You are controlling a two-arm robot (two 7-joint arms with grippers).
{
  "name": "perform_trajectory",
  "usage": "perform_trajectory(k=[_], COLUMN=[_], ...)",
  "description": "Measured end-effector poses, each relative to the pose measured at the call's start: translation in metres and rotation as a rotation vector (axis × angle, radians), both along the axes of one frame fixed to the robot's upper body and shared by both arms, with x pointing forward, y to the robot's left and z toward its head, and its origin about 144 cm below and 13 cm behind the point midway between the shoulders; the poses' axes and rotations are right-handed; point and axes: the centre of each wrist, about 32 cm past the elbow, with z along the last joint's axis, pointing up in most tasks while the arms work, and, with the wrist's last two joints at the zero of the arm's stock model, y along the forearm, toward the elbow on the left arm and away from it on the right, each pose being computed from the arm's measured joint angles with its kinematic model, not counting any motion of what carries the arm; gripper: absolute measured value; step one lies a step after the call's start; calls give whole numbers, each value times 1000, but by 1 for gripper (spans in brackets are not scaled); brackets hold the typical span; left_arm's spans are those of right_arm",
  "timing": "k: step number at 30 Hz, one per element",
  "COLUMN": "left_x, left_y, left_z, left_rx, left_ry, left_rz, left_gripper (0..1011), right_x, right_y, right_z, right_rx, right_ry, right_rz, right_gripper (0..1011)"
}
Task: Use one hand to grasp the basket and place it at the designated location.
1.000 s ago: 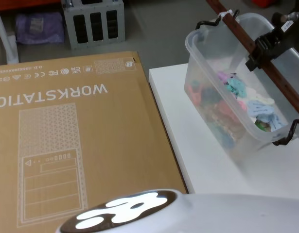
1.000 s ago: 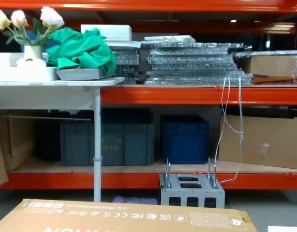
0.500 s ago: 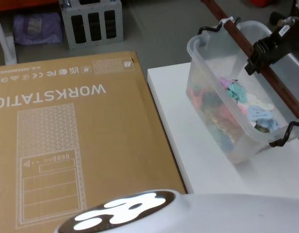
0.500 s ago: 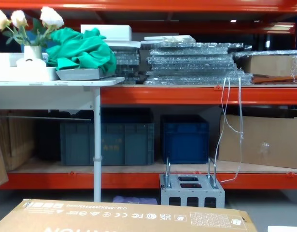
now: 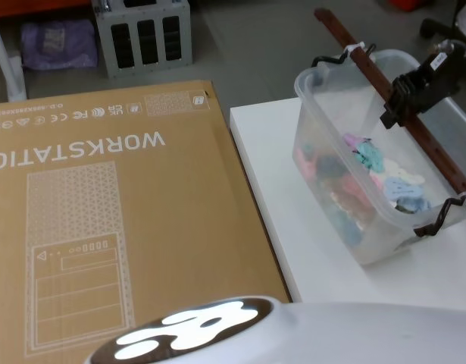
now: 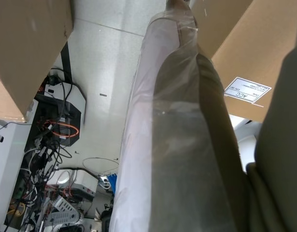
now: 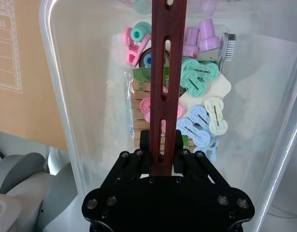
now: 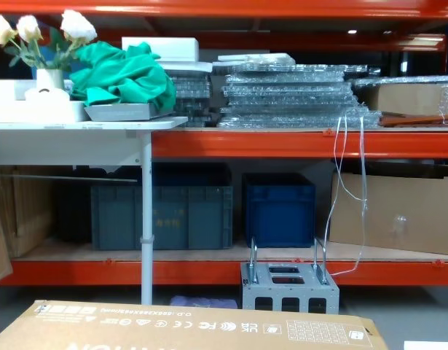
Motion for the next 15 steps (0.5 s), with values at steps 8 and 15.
perform_trajectory(k=[8,15], left_x=[0,0], left_y=[0,0], left_z=[0,0], left_rx=[0,0], left_ry=[0,0], left_rz=[0,0], left_gripper=[0,0], right_x=[6,10], right_y=[-7,-10], right_z=[-14,-28], right_rx=[9,12], right_ry=[30,61], right_rz=[-14,-26], right_gripper=[240,239])
